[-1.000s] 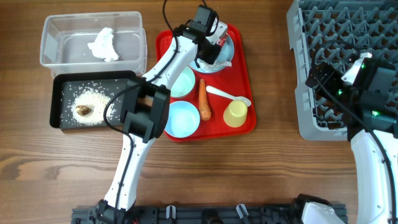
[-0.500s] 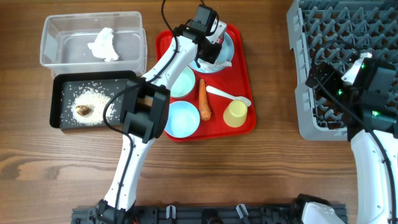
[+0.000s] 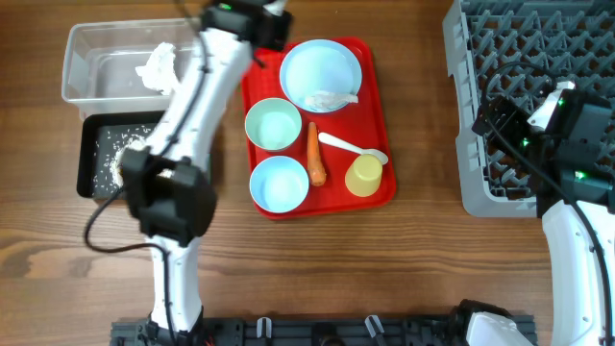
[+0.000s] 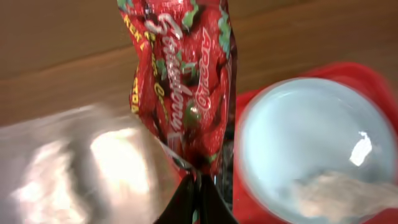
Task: Sort waste into correct bins and load items into the dishwasher rack
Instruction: 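Carry the wrapper with the left gripper and drop it in the clear bin, then return the left gripper to the plate and grasp the remaining tissue, then carry the tissue with the left gripper and drop it in the clear bin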
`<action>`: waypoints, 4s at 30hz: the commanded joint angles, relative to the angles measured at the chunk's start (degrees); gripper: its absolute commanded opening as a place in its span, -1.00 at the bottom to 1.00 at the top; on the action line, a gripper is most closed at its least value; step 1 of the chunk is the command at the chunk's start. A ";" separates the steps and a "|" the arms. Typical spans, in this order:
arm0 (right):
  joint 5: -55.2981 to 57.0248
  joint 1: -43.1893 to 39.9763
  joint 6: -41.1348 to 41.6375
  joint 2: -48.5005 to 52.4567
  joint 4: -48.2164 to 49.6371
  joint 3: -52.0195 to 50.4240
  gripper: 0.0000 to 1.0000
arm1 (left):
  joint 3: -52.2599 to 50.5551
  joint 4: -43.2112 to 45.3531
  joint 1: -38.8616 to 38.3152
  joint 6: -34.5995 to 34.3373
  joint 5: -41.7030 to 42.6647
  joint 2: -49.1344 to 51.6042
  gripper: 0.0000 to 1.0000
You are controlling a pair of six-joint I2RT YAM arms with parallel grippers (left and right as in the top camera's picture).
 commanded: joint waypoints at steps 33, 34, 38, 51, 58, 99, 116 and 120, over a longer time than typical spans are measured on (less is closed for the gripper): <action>-0.96 -0.09 0.66 0.42 0.17 0.66 1.00 | 0.02 -6.45 1.09 13.92 23.61 4.22 1.00; -0.96 -0.09 0.63 0.42 0.15 0.66 1.00 | 0.02 -5.92 0.13 14.27 22.88 4.55 1.00; -0.96 -0.09 0.63 0.42 0.13 0.66 0.99 | 0.02 -2.71 -3.67 14.43 19.04 7.56 1.00; -0.96 -0.09 0.61 0.42 -0.04 0.66 0.99 | 0.02 -0.35 -6.08 18.93 19.06 16.44 1.00; -0.96 -0.09 0.61 0.42 -0.04 0.66 0.99 | -0.02 0.87 -6.23 18.91 19.12 17.79 0.98; -0.96 -0.09 0.61 0.42 -0.07 0.61 1.00 | -2.21 3.67 -8.83 18.84 20.28 19.47 -0.92; -0.96 -0.09 0.63 0.42 0.17 0.61 1.00 | -1.62 -2.73 -6.47 1.86 5.42 1.42 -0.92; -0.96 -0.09 0.66 0.42 0.20 0.61 1.00 | -1.62 -2.84 -2.75 1.86 0.59 -0.35 -0.92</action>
